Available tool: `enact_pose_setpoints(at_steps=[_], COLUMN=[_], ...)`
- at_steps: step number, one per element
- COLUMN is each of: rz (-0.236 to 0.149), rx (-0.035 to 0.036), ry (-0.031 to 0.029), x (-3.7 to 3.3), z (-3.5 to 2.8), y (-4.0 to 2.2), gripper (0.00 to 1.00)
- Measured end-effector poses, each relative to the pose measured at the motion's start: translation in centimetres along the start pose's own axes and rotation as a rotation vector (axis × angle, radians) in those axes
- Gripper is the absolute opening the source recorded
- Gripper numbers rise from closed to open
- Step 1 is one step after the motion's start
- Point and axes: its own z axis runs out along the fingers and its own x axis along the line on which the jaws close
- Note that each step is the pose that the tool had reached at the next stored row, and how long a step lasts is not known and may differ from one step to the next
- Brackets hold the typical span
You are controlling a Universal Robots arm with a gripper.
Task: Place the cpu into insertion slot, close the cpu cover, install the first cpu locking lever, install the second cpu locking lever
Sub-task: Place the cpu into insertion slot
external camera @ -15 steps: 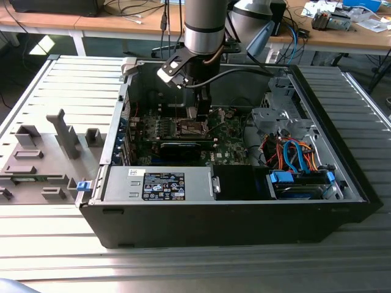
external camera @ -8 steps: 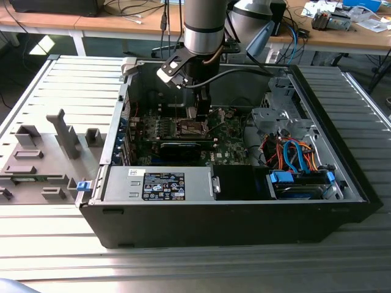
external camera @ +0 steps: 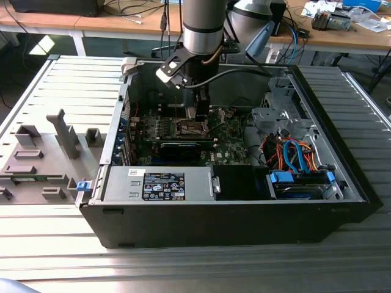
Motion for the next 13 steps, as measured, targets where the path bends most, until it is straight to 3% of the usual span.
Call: enact_pose_setpoints(at_steps=[2, 4, 13], rz=[0.000, 0.000, 0.000], rx=[0.0000, 0.0000, 0.0000], ry=[0.0000, 0.0000, 0.0000], x=[0.00, 0.02, 0.03], z=[0.01, 0.20, 0.23], y=[-0.03, -0.47, -0.53], gripper=[0.54, 0.54, 0.54])
